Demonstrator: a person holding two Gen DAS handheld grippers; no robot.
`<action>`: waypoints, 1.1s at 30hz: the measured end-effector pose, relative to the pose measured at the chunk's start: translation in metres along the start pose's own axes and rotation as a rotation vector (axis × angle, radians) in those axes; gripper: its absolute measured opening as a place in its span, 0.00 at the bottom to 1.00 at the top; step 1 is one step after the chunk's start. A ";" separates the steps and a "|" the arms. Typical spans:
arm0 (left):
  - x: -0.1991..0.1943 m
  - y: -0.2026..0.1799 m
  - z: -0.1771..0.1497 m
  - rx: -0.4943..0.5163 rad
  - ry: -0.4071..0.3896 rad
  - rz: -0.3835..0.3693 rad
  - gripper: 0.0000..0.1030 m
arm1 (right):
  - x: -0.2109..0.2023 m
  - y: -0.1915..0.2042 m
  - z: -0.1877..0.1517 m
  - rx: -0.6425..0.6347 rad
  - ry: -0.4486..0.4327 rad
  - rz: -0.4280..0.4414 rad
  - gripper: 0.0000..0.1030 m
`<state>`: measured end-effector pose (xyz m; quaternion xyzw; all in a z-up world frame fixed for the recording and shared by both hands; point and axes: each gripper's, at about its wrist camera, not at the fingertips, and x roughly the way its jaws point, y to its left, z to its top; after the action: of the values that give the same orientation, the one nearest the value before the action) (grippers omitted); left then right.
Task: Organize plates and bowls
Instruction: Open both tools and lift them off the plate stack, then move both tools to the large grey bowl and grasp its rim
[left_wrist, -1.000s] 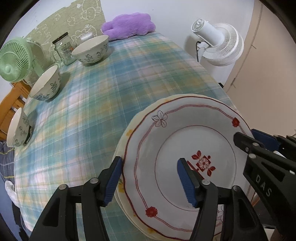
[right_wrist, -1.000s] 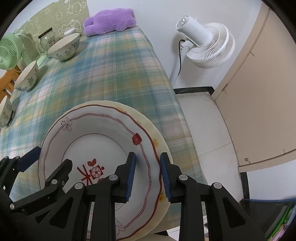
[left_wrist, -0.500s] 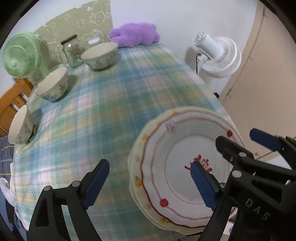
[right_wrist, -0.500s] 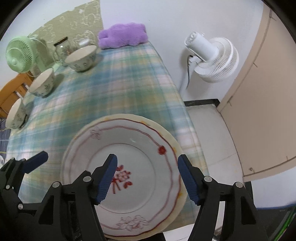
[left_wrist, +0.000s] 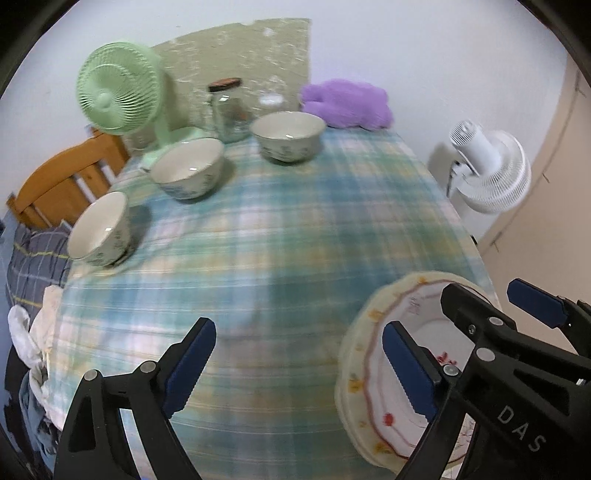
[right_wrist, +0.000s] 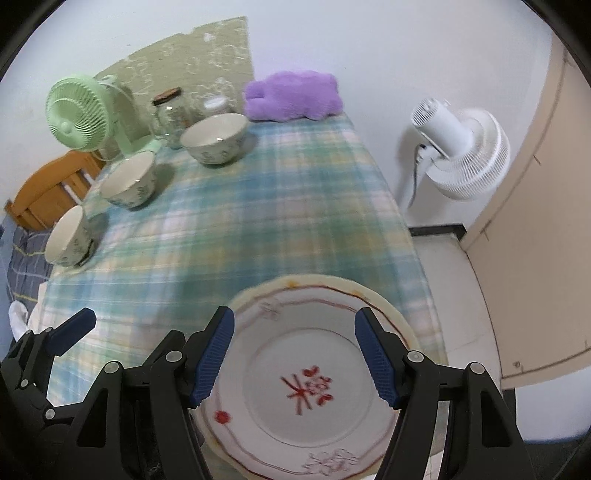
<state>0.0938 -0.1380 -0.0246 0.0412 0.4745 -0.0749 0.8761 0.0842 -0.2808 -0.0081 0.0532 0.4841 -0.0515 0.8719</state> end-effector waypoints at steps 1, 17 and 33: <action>-0.001 0.007 0.001 -0.011 -0.006 0.004 0.90 | -0.001 0.005 0.001 -0.007 -0.007 0.006 0.69; 0.003 0.152 0.020 -0.045 -0.023 0.030 0.90 | 0.004 0.146 0.027 -0.042 -0.057 0.037 0.69; 0.027 0.269 0.050 -0.092 -0.061 0.048 0.90 | 0.032 0.269 0.061 -0.020 -0.093 0.042 0.69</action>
<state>0.1955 0.1176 -0.0199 0.0101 0.4496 -0.0331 0.8926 0.1907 -0.0244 0.0086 0.0523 0.4424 -0.0307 0.8947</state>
